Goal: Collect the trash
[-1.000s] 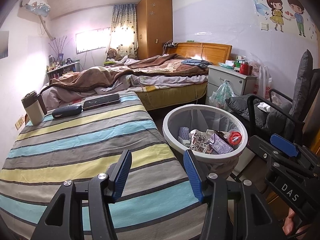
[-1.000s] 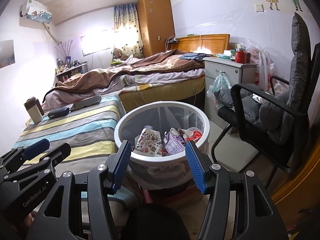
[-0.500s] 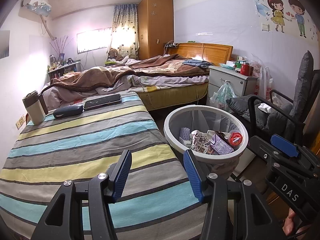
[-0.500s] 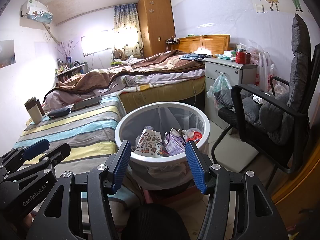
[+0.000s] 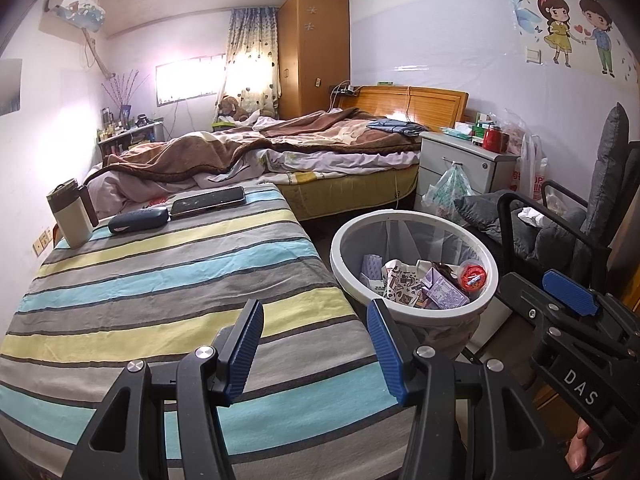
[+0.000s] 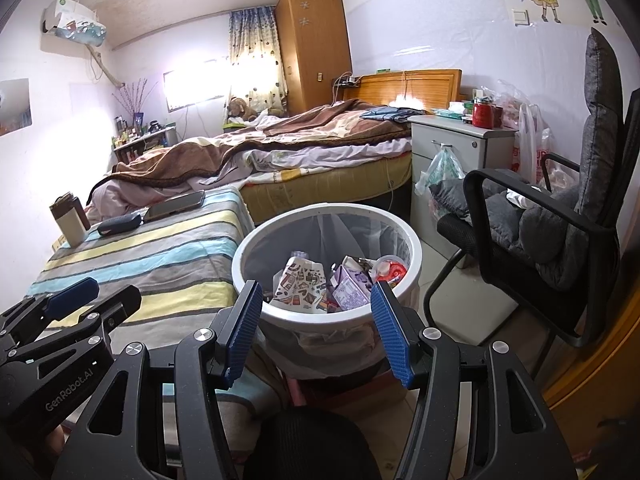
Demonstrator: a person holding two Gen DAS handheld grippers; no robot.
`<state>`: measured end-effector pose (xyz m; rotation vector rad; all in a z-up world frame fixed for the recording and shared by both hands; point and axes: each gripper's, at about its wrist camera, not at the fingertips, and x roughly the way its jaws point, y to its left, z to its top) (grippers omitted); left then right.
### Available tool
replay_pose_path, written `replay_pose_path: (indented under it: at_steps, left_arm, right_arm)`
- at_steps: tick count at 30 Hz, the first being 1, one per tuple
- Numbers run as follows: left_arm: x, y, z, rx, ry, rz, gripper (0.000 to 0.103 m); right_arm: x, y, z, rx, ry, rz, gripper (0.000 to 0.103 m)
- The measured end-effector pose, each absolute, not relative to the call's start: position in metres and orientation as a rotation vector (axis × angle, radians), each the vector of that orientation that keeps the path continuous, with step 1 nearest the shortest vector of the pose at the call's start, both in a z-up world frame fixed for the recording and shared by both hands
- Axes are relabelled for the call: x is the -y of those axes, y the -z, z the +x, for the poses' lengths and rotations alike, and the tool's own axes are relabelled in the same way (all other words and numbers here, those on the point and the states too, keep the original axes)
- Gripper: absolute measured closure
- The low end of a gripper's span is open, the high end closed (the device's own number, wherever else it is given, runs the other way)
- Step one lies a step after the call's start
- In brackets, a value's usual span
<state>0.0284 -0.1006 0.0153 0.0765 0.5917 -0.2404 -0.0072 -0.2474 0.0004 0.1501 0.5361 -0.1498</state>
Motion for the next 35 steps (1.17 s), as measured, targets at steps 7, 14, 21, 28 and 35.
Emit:
replay_pose_path:
  at_steps: [7,14,21,28,35]
  left_arm:
    - [0.1005,-0.0153,0.0283,-0.593,0.24,0.077,0.049]
    - [0.1001,-0.0151,0.0279,-0.592,0.238,0.075,0.049]
    - [0.0997,-0.0146,0.0278,-0.596,0.236,0.072,0.049]
    - [0.0999,-0.014,0.0277,-0.598,0.234,0.072,0.049]
    - [0.1021,-0.0117,0.0259,-0.602,0.227,0.071,0.049]
  right_arm:
    - [0.2468,-0.0004,-0.0073,-0.538,0.15,0.151,0.045]
    - [0.2479,-0.0006,-0.0076,-0.538,0.149,0.151,0.045]
    - [0.2479,-0.001,-0.0078,-0.538,0.149,0.152,0.045]
    - [0.2476,-0.0012,-0.0078,-0.539,0.148,0.152,0.045]
    - [0.2485,-0.0012,-0.0072,-0.539,0.149,0.153,0.045]
